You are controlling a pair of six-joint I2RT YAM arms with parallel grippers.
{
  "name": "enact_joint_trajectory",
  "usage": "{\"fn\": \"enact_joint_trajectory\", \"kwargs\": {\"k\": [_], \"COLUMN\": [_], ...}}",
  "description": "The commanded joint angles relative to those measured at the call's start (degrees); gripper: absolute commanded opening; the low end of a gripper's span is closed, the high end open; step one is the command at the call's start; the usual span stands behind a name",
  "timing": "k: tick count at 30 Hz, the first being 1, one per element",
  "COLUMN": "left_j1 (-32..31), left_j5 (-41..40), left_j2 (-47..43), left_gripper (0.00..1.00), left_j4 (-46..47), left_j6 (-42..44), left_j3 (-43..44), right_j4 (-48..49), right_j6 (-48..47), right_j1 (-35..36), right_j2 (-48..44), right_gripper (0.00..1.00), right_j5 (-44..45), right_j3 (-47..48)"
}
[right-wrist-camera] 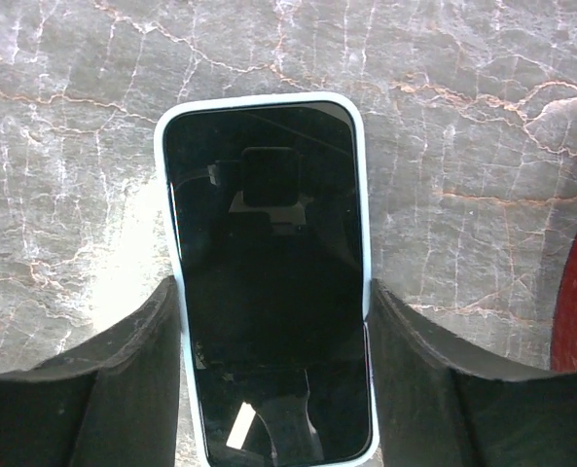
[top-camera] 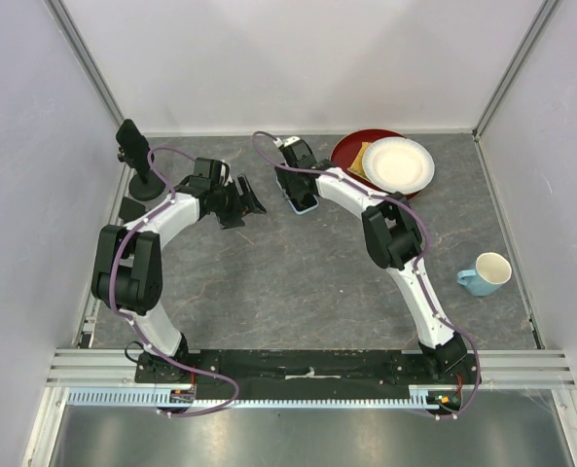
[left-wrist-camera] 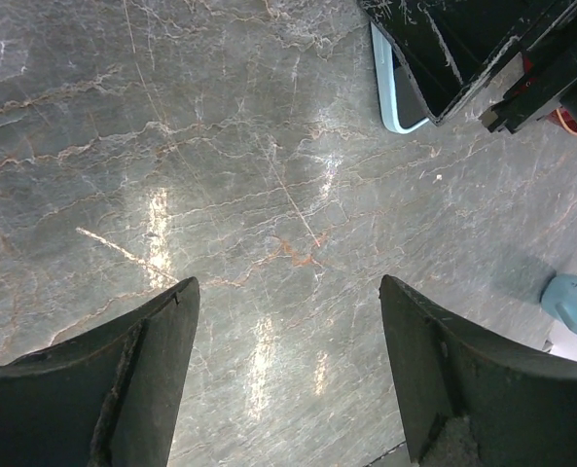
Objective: Place the phone on the phone stand
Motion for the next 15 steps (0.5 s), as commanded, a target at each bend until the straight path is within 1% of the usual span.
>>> {"fn": "enact_joint_trajectory", "kwargs": {"k": [1,2,4,5,6,7,12,13,14,15], "left_j1": [0.05,0.05,0.05,0.14,0.31,0.58,1.63,1.9,2.07,2.25], "left_j5": [0.07,-0.1,-0.8,-1.59,-1.86,-1.86,0.24,0.94,3.47,4.89], "left_j2": [0.25,-0.27,-1.06,-1.77,-2.21,-2.47,-4.06,-4.14,-4.41,-4.41], "left_gripper": [0.8,0.8,0.8,0.79,0.79,0.79,0.79,0.79,0.79,0.79], "left_j4": [-0.55,-0.47,-0.29,-0.2,-0.2,0.06,1.9,2.86,3.66,4.54], "left_j6": [1.87,2.04,2.13,2.31,2.31,2.13,1.6,1.69,1.78,1.69], "left_j3": [2.73,2.65,2.38,2.21,2.12,2.03,0.71,0.54,0.1,-0.08], "right_j4": [-6.19,-5.5,-3.66,-2.69,-1.72,1.33,12.07,17.05,19.79,22.52], "right_j6": [-1.11,-1.55,-2.78,-3.14,-3.57,-3.93,-4.9,-4.81,-4.98,-4.9], "right_j1": [-0.29,-0.21,-0.29,-0.21,-0.21,-0.29,-0.29,-0.29,-0.21,-0.21], "right_j2": [4.2,3.5,1.75,0.95,0.07,-2.11,-9.77,-13.0,-14.69,-16.36], "right_gripper": [0.49,0.39,0.26,0.14,0.07,0.01,0.0,0.0,0.0,0.0], "right_j5": [-3.46,-4.43,-4.7,-4.96,-5.22,-5.57,-7.33,-7.6,-7.77,-8.47], "right_j3": [-0.58,-1.01,-3.11,-4.09,-5.23,-8.11,-18.75,-23.21,-25.6,-30.41]}}
